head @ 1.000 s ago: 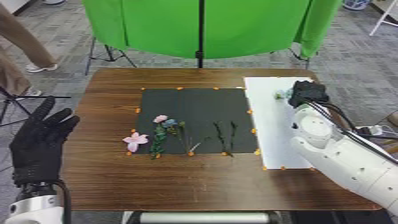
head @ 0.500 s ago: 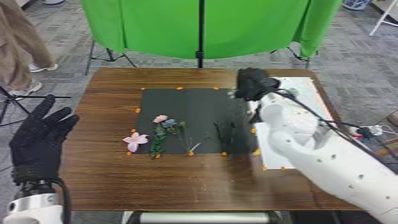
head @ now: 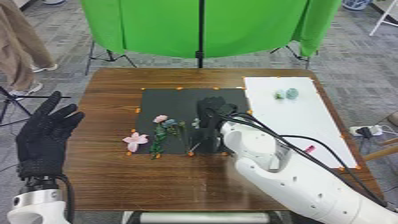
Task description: Arrange flowers
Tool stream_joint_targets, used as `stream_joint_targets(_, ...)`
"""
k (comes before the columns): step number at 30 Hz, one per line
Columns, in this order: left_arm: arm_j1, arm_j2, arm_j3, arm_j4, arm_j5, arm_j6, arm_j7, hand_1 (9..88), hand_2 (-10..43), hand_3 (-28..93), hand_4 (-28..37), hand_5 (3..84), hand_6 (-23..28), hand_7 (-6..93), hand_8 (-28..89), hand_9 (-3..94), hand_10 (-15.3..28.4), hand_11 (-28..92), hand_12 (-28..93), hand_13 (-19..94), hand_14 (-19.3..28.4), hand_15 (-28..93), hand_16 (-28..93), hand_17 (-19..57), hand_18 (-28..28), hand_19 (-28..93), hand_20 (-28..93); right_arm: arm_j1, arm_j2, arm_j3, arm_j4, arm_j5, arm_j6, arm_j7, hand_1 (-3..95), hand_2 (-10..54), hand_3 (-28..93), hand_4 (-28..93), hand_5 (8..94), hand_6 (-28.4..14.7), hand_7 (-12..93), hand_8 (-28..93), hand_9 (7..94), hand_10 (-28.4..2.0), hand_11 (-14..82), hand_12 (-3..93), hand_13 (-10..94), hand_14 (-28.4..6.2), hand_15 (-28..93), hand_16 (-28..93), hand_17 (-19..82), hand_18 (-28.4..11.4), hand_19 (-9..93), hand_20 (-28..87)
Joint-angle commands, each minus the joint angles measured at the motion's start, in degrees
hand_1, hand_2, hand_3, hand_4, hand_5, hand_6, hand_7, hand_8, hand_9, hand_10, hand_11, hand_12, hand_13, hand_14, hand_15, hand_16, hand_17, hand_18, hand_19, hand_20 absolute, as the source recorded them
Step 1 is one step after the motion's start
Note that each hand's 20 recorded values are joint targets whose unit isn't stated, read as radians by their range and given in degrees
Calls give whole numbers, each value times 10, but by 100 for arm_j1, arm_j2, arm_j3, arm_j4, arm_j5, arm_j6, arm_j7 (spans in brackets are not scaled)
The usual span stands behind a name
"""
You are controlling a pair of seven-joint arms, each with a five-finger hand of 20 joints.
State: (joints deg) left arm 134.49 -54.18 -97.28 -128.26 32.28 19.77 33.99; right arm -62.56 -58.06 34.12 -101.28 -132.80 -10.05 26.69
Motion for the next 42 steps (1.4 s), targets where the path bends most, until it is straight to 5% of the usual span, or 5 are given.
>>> stream_joint_targets(1,115,14,17,38,-50,7,98,251,80,741,-223,356,86,140,-82,340,201,350,153,242,245,639,-88,-73,209,488,354,7,83,68,-97,-325,-350,-130,457,-95,735,-283,769,5,128,-30,863,-75,290,283,726,-58,730,178,271,-213,923,443)
stream_joint_targets(9,143,131,87,32,-157,68,272,252,79,742,-223,357,87,139,-82,340,202,350,153,242,245,640,-88,-73,208,488,353,23,58,129,-149,-325,-346,-174,399,-95,756,-283,648,-12,118,-118,778,-94,392,222,676,-72,780,158,254,-217,927,465)
stream_joint_targets(14,86,150,124,37,-172,68,273,252,79,742,-222,357,87,139,-82,340,201,350,153,242,245,640,-88,-73,209,489,354,106,256,423,-200,-60,186,-35,359,-95,763,-283,606,-16,112,-117,741,-111,419,186,661,-78,791,159,249,-221,926,475)
stream_joint_targets(25,78,155,158,25,-152,87,243,252,79,742,-223,357,88,139,-82,340,201,351,153,243,245,640,-88,-73,209,489,353,1528,862,-21,1301,644,49,1393,330,-95,767,-283,452,-20,92,-105,661,-146,383,160,606,-105,786,128,227,-236,907,483)
stream_joint_targets(42,109,117,134,20,-167,103,254,252,79,743,-222,357,88,141,-82,340,201,352,152,242,246,640,-88,-73,209,488,352,1136,816,591,2174,775,-936,1889,330,-95,764,-283,444,16,110,-108,639,-159,388,158,590,-115,789,118,220,-247,896,494)
